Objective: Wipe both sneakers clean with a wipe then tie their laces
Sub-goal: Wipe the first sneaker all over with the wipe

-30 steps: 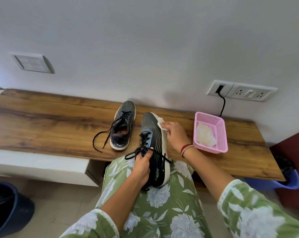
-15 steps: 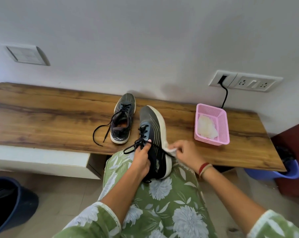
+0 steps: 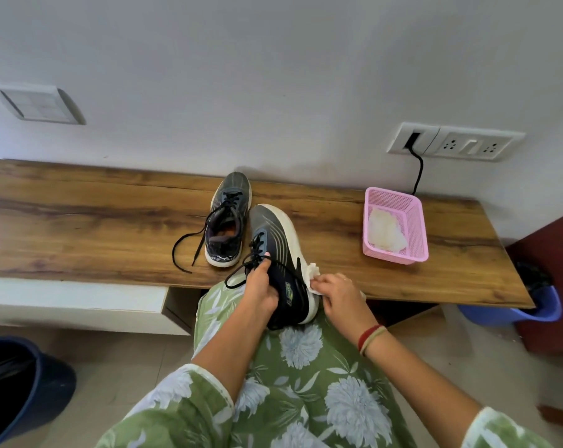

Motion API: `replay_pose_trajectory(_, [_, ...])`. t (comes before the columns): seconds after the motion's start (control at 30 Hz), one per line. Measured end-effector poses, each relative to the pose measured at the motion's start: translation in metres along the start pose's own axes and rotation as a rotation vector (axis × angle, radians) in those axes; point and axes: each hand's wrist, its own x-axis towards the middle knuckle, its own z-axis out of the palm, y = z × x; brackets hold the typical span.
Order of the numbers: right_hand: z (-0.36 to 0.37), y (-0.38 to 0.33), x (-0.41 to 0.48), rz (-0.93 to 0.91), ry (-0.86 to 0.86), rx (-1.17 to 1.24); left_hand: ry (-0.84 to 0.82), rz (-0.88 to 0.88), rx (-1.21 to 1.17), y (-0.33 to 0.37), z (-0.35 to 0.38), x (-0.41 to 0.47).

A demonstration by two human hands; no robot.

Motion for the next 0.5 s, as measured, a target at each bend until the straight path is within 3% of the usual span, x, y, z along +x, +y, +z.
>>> replay_pose_trajectory(0.1, [0.001,-0.001,-0.023,-0.031,-0.046,-0.053,0.001,-0.014,0.016,0.002,0.003,-0.001])
replay_pose_trajectory(0.2, [-0.014,0.004,-0.030,0.082,-0.173,0.075,0.021,-0.029,0.008,0.006,0.006,-0.004])
replay_pose_trajectory(0.33, [-0.020,0.000,0.002,0.203,0.077,0.180,0.039,-0.093,0.030,0.012,0.015,-0.009])
replay_pose_trajectory(0.5, [0.001,-0.016,0.006,0.154,0.054,0.164,0.074,-0.147,0.036,0.025,0.024,-0.010])
